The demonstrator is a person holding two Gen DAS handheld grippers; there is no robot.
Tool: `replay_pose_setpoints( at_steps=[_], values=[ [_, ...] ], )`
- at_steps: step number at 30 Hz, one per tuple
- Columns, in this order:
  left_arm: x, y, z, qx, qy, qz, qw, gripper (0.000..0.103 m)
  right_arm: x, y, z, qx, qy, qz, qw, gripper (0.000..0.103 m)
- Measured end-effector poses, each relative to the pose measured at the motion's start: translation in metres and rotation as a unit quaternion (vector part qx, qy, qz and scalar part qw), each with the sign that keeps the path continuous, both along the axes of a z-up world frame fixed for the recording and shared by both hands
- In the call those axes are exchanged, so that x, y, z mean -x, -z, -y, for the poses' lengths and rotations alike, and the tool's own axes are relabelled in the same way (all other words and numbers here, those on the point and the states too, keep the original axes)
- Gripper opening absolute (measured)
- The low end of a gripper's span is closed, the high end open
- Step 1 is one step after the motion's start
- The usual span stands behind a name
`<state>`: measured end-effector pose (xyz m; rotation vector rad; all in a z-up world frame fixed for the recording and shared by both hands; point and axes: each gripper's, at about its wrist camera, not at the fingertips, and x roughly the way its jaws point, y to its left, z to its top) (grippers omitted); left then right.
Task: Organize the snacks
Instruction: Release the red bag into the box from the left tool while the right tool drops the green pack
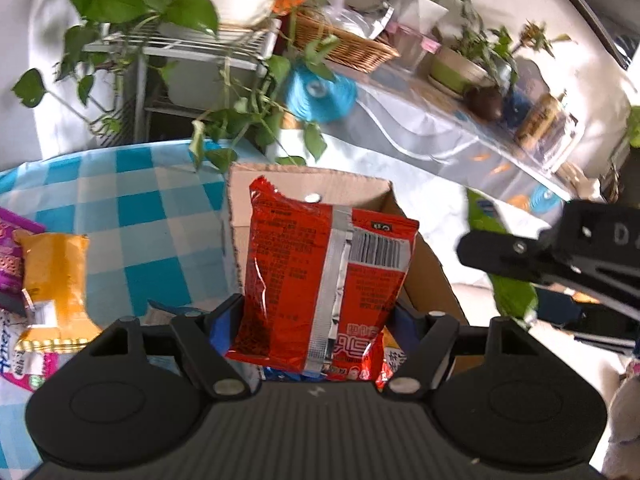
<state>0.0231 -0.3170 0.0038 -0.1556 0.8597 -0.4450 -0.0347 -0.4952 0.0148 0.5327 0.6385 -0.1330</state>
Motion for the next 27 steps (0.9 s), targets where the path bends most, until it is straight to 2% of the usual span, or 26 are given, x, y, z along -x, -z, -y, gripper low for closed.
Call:
replay_pose_setpoints(
  at_steps=[4, 6, 7, 12, 18, 27],
  values=[
    [0.006, -0.004, 0.001, -0.006, 0.014, 0.021, 0.9997, 0.083, -0.001, 0.003, 0.001, -0.008, 0.006, -0.008, 1.0, 0.063],
    [0.007, -0.008, -0.003, -0.005, 0.013, 0.027, 0.9995, 0.085, 0.0, 0.004, 0.002, -0.017, 0.009, -0.006, 1.0, 0.077],
    [0.007, -0.01, -0.006, -0.002, 0.014, 0.029, 0.9995, 0.085, 0.0, 0.003, 0.003, -0.022, 0.01, -0.003, 1.0, 0.08],
    [0.009, -0.02, -0.027, -0.004, 0.003, 0.05, 0.9987, 0.086, 0.002, 0.003, 0.004, -0.039, 0.009, 0.005, 0.999, 0.08],
    [0.007, -0.019, -0.056, -0.014, -0.026, 0.054, 0.9981, 0.087, 0.001, 0.004, 0.0, -0.047, 0.001, 0.007, 0.999, 0.081],
    [0.01, 0.017, -0.089, -0.052, -0.056, 0.027, 0.9967, 0.088, -0.005, 0.007, -0.008, -0.073, -0.026, 0.001, 0.997, 0.082]
  ],
)
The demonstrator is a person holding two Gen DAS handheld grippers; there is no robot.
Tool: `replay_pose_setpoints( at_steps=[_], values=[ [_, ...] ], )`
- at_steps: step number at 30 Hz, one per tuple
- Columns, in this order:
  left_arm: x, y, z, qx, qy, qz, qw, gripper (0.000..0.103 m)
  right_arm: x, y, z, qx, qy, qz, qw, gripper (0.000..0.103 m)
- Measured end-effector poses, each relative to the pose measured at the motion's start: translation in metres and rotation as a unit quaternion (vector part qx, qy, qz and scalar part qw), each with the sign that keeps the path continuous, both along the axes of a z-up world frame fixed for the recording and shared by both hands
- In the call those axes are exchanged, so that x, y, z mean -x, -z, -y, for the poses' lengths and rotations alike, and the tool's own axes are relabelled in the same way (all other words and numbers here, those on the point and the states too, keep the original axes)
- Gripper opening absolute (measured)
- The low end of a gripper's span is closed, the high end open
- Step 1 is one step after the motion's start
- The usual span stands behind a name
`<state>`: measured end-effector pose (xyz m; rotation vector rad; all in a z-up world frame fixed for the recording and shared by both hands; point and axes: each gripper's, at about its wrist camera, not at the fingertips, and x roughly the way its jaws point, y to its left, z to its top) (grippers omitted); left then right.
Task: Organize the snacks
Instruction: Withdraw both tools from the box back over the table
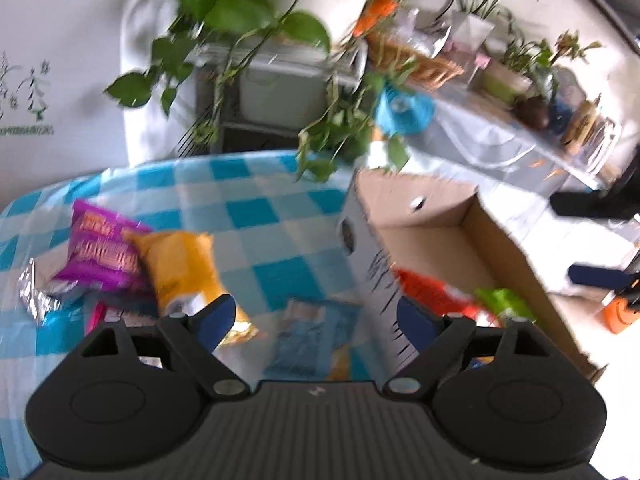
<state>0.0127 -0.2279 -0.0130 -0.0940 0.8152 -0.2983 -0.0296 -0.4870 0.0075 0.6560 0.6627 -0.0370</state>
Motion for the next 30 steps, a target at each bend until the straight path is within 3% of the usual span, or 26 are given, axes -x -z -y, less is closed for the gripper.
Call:
replay_pose_setpoints(
  at_steps=[5, 14, 16, 18, 20, 30],
  values=[
    [-0.001, 0.024, 0.004, -0.018, 0.003, -0.02, 0.9996, 0.088, -0.003, 0.0, -0.007, 0.007, -0.013, -0.004, 1.0, 0.083],
    [-0.014, 0.05, 0.035, -0.076, 0.042, -0.005, 0.9962, 0.088, -0.004, -0.004, -0.016, 0.017, -0.025, 0.003, 1.0, 0.083],
    [-0.017, 0.056, 0.038, -0.087, 0.037, -0.012, 0.9954, 0.092, -0.005, -0.004, -0.016, 0.017, -0.027, 0.003, 0.999, 0.084],
    [-0.02, 0.06, 0.032, -0.092, 0.009, -0.025, 0.9954, 0.094, -0.007, -0.003, -0.018, 0.018, -0.031, 0.001, 0.999, 0.084],
    [-0.023, 0.067, 0.025, -0.124, -0.005, -0.037, 0.9915, 0.096, -0.008, -0.003, -0.021, 0.023, -0.035, -0.001, 0.999, 0.084],
    [-0.009, 0.065, -0.04, -0.121, -0.032, -0.047, 0.991, 0.096, -0.017, 0.0, -0.055, 0.052, -0.089, -0.002, 0.995, 0.084]
  ],
)
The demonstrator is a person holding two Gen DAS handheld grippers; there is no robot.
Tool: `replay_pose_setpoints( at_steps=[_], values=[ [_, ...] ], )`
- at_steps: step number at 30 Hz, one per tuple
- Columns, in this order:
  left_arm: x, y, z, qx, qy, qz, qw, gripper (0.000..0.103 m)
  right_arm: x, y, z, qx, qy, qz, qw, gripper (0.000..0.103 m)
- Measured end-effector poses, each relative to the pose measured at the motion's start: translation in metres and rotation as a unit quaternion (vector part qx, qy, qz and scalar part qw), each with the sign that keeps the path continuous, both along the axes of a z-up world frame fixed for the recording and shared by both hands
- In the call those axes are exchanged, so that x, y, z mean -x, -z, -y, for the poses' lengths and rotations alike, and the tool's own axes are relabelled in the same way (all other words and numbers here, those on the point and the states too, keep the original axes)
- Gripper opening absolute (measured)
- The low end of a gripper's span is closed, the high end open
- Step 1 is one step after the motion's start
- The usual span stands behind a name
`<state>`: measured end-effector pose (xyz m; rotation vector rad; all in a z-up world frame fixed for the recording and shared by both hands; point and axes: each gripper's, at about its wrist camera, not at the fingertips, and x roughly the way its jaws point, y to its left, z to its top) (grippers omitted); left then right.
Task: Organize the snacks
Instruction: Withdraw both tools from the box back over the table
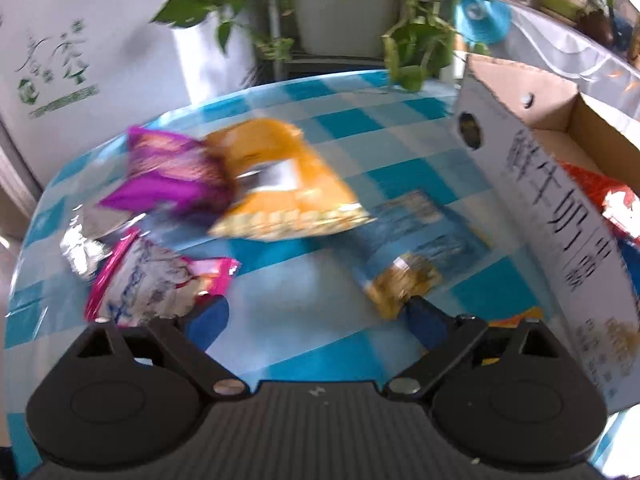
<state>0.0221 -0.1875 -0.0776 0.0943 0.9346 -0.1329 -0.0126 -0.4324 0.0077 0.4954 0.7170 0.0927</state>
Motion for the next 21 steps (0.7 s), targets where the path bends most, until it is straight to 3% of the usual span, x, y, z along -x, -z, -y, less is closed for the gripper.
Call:
replay_pose_setpoints(
  at_steps=[7, 12, 15, 21],
  values=[
    [0.016, -0.001, -0.041, -0.005, -0.015, -0.012, 0.9998, 0.096, 0.0, 0.006, -0.049, 0.024, -0.092, 0.011, 0.995, 0.084],
    [0.028, -0.005, -0.074, 0.046, -0.026, -0.011, 0.9986, 0.095, 0.006, 0.014, -0.081, 0.058, -0.142, 0.014, 0.988, 0.084],
    [0.036, -0.012, -0.094, 0.075, -0.049, 0.0, 0.996, 0.095, 0.012, 0.024, -0.093, 0.072, -0.147, 0.004, 0.987, 0.084],
    [0.039, -0.035, -0.119, 0.097, -0.068, 0.021, 0.9927, 0.095, 0.03, 0.045, -0.116, 0.096, -0.142, -0.013, 0.985, 0.084]
  ],
)
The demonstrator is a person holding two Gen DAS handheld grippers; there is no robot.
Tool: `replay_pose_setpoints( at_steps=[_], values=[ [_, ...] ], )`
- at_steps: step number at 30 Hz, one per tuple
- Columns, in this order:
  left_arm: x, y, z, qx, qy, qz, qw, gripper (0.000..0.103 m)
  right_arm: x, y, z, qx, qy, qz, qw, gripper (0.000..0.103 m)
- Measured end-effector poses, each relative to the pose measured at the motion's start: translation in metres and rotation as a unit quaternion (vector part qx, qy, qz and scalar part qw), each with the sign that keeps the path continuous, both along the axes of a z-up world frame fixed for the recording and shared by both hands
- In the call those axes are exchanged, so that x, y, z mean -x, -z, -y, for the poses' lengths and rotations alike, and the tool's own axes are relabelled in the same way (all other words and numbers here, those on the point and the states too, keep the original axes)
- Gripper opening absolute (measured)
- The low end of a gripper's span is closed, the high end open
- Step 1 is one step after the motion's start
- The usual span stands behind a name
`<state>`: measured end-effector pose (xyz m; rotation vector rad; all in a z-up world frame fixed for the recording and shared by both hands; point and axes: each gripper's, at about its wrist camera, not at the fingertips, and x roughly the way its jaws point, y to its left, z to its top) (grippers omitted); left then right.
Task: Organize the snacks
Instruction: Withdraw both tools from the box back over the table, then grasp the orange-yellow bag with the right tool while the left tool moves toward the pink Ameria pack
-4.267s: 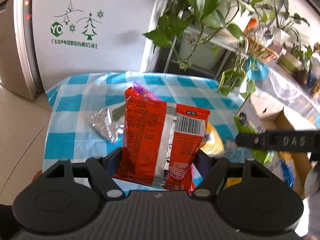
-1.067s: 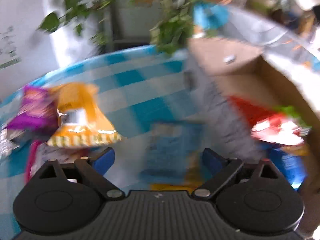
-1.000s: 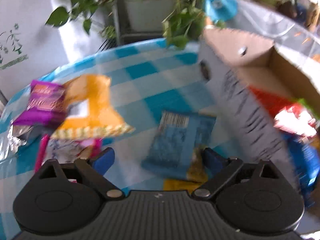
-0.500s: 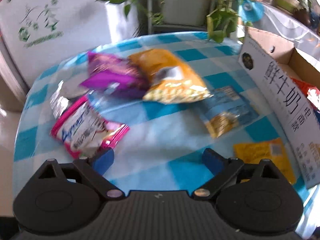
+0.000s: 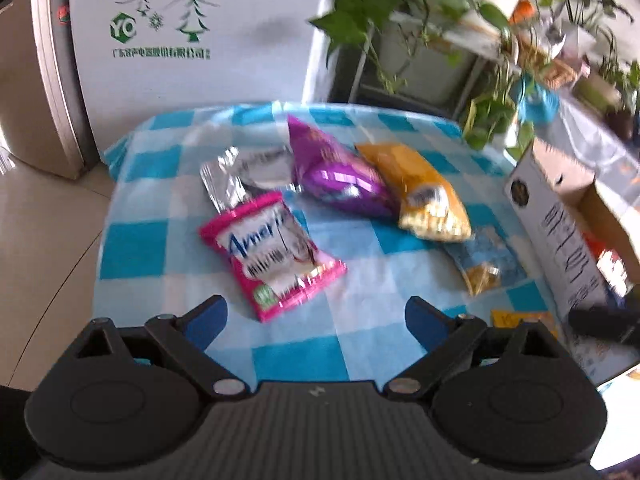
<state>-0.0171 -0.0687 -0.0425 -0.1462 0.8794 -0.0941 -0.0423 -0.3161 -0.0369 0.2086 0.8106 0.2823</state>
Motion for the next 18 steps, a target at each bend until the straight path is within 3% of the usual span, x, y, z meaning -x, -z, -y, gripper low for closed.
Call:
replay_pose_setpoints(
  at_steps=[5, 15, 18],
  values=[
    [-0.002, -0.017, -0.01, 0.005, 0.0, 0.021, 0.9998, 0.096, 0.008, 0.018, -0.015, 0.037, 0.024, 0.003, 0.999, 0.084],
    [-0.006, -0.013, -0.034, 0.027, -0.043, 0.012, 0.9986, 0.096, -0.011, 0.053, -0.032, 0.122, 0.082, -0.022, 0.989, 0.084],
    [-0.008, -0.012, -0.039, 0.032, -0.053, 0.009, 0.998, 0.096, -0.014, 0.059, -0.038, 0.14, 0.091, -0.022, 0.986, 0.089]
  ],
)
